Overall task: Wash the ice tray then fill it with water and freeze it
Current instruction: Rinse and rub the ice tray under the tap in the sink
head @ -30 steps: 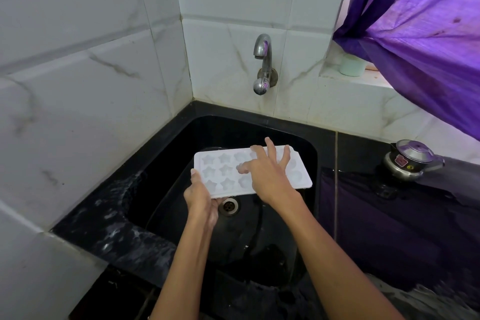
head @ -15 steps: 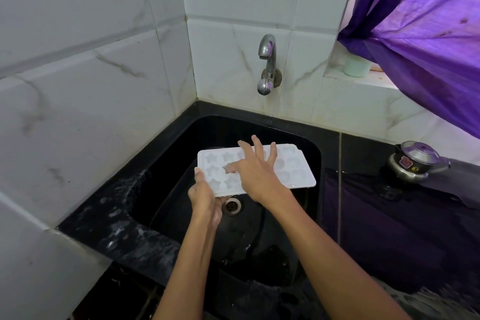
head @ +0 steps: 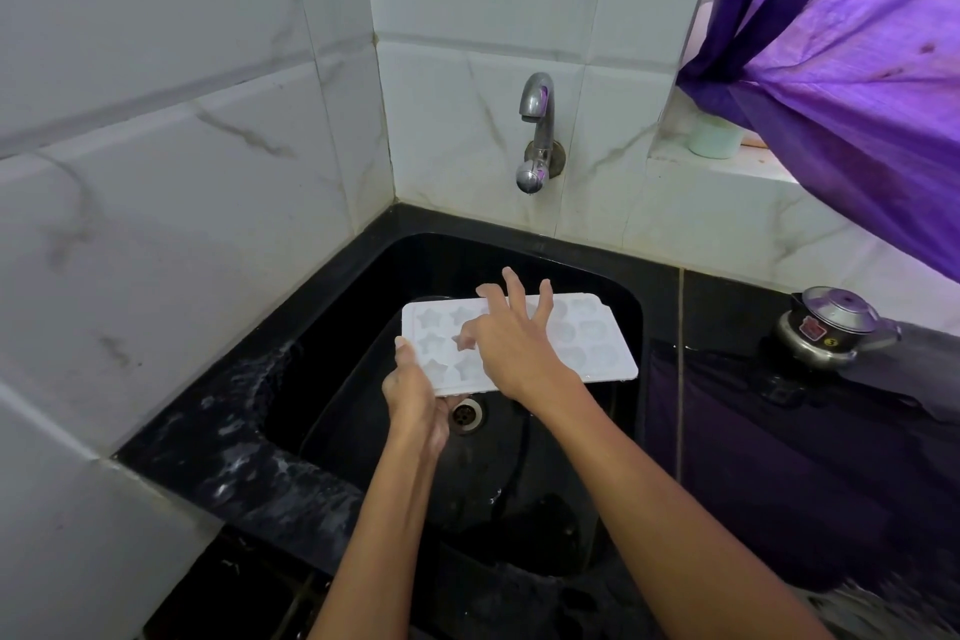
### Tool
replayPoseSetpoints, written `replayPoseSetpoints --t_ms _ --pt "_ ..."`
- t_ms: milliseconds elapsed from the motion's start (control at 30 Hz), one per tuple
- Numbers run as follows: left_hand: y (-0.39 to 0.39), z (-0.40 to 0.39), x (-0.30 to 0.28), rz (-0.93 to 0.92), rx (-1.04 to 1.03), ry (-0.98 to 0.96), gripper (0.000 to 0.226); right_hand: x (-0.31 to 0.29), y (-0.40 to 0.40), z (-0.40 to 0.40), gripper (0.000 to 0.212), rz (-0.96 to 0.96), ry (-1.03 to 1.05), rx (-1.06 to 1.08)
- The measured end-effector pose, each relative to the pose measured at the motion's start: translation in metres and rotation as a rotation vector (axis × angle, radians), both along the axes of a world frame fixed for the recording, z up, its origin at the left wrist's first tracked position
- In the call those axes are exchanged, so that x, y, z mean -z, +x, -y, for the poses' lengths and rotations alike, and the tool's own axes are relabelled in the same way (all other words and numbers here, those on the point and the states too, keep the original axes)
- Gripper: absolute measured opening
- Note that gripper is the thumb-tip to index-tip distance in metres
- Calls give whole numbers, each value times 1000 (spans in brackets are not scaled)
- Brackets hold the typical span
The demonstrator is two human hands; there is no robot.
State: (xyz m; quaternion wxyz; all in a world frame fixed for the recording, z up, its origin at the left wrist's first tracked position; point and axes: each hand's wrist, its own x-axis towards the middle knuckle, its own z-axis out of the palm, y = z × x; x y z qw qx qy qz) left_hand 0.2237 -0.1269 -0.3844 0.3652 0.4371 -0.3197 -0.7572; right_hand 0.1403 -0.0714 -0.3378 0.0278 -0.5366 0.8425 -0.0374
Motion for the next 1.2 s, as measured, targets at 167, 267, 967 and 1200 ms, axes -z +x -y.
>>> replayPoseSetpoints --t_ms 167,267,967,1200 --pt "2 2 0 -4 7 10 40 1 2 3 51 33 -3 -5" --pt "2 3 0 -14 1 10 40 0 4 6 53 27 -88 9" --pt "6 6 3 16 -5 10 41 9 24 24 43 33 3 -99" --pt "8 8 5 3 -4 29 40 10 19 13 60 125 -104 -53"
